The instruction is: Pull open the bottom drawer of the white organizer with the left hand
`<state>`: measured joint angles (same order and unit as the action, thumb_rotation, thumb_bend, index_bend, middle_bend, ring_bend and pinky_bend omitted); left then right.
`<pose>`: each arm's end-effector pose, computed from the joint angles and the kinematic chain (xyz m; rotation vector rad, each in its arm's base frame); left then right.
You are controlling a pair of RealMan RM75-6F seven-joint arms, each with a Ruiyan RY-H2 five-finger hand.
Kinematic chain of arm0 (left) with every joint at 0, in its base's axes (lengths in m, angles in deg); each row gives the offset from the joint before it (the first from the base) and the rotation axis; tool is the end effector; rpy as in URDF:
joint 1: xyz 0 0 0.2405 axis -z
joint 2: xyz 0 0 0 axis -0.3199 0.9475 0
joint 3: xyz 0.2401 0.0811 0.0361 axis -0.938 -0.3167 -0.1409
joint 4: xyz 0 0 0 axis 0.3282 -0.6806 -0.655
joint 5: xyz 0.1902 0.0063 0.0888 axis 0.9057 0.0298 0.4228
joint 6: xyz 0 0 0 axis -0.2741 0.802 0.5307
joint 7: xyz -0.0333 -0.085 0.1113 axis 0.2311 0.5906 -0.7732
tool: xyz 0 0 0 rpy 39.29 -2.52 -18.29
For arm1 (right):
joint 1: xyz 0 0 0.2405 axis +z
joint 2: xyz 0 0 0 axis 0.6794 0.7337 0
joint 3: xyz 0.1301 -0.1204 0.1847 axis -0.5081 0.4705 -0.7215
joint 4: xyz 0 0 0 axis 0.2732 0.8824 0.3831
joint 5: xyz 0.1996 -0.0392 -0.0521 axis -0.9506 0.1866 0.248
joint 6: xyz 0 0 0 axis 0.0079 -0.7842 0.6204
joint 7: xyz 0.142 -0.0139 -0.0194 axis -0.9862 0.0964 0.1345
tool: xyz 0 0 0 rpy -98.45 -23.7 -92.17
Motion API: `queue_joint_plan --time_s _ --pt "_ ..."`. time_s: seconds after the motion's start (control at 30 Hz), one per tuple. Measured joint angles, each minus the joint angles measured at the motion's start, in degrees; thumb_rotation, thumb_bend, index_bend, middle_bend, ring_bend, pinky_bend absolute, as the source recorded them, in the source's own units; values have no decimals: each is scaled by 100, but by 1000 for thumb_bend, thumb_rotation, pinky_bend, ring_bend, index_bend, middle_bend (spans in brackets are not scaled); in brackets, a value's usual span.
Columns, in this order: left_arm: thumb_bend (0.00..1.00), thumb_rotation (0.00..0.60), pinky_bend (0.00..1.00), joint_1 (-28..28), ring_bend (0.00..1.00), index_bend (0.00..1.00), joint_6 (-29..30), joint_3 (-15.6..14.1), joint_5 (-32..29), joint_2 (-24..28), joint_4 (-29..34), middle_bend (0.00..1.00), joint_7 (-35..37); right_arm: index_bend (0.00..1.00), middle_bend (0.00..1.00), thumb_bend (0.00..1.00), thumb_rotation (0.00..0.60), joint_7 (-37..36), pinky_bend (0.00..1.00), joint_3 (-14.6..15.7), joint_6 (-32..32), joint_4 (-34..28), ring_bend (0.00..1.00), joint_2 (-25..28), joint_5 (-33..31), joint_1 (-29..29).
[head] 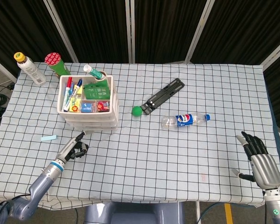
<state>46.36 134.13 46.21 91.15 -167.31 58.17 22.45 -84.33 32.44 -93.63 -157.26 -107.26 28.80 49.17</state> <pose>-0.2396 0.2761 -0.0198 -1.2849 -2.1203 -1.2699 -0.3033 -0.1825 0.1560 1.4674 -0.9605 1.0385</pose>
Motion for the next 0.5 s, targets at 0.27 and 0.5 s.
queue_joint_plan --time_s 0.27,0.5 --pt "995 600 718 145 791 90 -96 -53 278 -79 -368 835 814 70 0 17 600 6 0 6 0 2 0 -6 15 1" --pt "995 600 718 273 790 90 -98 -85 362 -171 -598 835 1054 70 0 18 600 27 0 7 20 10 0 -19 6 7"
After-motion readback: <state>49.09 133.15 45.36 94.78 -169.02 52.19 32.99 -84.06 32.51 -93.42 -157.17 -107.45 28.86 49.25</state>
